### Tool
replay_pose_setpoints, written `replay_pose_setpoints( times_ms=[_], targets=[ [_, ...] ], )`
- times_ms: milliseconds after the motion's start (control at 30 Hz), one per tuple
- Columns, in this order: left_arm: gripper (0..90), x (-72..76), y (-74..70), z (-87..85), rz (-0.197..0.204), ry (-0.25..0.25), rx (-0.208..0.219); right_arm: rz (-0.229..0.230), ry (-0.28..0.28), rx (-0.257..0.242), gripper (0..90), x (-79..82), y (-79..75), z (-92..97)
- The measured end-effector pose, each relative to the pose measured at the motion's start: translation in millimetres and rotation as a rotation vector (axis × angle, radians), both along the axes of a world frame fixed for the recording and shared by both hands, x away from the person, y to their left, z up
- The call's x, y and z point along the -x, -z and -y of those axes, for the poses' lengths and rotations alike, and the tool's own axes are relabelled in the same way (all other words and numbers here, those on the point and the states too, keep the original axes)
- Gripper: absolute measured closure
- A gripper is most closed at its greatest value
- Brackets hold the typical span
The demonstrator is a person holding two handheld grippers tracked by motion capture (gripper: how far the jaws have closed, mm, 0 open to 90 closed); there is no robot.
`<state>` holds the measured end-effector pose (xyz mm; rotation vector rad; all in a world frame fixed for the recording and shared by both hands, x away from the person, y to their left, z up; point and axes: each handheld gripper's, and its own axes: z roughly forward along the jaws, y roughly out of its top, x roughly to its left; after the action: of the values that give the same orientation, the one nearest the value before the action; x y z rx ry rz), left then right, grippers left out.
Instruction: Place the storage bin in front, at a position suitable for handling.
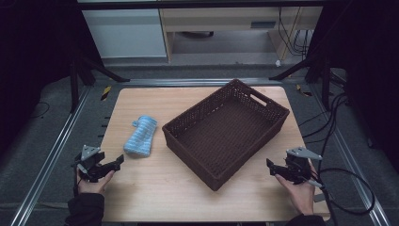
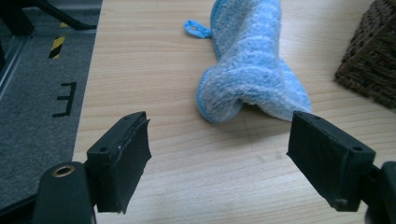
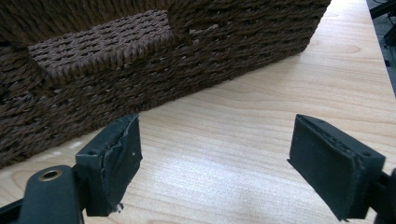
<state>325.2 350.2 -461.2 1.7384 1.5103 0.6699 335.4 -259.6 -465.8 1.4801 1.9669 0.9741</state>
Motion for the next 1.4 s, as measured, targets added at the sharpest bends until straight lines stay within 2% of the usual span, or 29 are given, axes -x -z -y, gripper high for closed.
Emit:
replay_pose_setpoints(
  times_ms=[200,367,467,500,667,767,867,933,1000,1067,1167,1200,1233,1300,1400],
  targets=[
    [20.9,-5.8,-2.5,6.1,-0.014,0.02,-0.012,-0.01,0.002,0.003,18.3,0.8,3.1,-0.8],
    [23.0,-19.4,-10.3,8.8,-0.013,0.019,-0.019,-0.023,-0.008,0.026,18.7,0.7,6.0,-3.3],
    [25.0,-35.8,-20.8,13.0,-0.007,0.029,-0.019,-0.03,-0.006,0.034,19.1,3.0,6.2,-3.7],
    [25.8,-35.8,-20.8,13.0,-0.007,0.029,-0.019,-0.03,-0.006,0.034,19.1,3.0,6.2,-3.7],
    [26.4,-59.1,-28.9,24.8,-0.004,0.034,-0.056,-0.03,-0.01,0.026,19.8,3.1,6.3,-4.6],
    [26.3,-72.6,-26.1,33.3,-0.02,0.042,-0.081,-0.027,-0.007,0.02,20.2,2.9,5.6,-3.7],
    [29.7,-82.6,-19.4,41.0,-0.016,0.045,-0.135,-0.027,-0.013,0.018,20.3,3.2,5.6,-3.9],
    [31.0,-92.3,-8.7,44.0,-0.046,0.059,-0.152,-0.032,-0.016,0.023,20.3,2.4,6.6,-4.6],
    [31.6,-94.7,-5.0,44.4,-0.057,0.067,-0.158,-0.037,-0.018,0.022,20.2,2.0,7.1,-5.1],
    [31.8,-97.6,2.1,44.0,-0.075,0.085,-0.143,-0.038,-0.019,0.023,20.2,1.8,7.4,-5.3],
    [40.7,-98.6,9.1,45.5,-0.096,0.107,-0.142,-0.047,-0.023,0.024,20.1,1.2,8.4,-6.2],
    [40.7,-99.0,11.1,46.4,-0.103,0.114,-0.144,-0.047,-0.023,0.024,20.1,1.2,8.4,-6.2],
    [44.3,-99.3,12.8,46.6,-0.109,0.125,-0.132,-0.05,-0.026,0.025,20.1,0.9,8.7,-6.3],
    [57.8,-99.2,14.5,46.6,-0.112,0.136,-0.121,-0.054,-0.031,0.028,20.1,1.1,9.0,-6.8],
    [66.0,-97.1,14.3,45.3,-0.116,0.147,-0.105,-0.052,-0.031,0.025,20.2,1.1,8.6,-6.4]
  ],
)
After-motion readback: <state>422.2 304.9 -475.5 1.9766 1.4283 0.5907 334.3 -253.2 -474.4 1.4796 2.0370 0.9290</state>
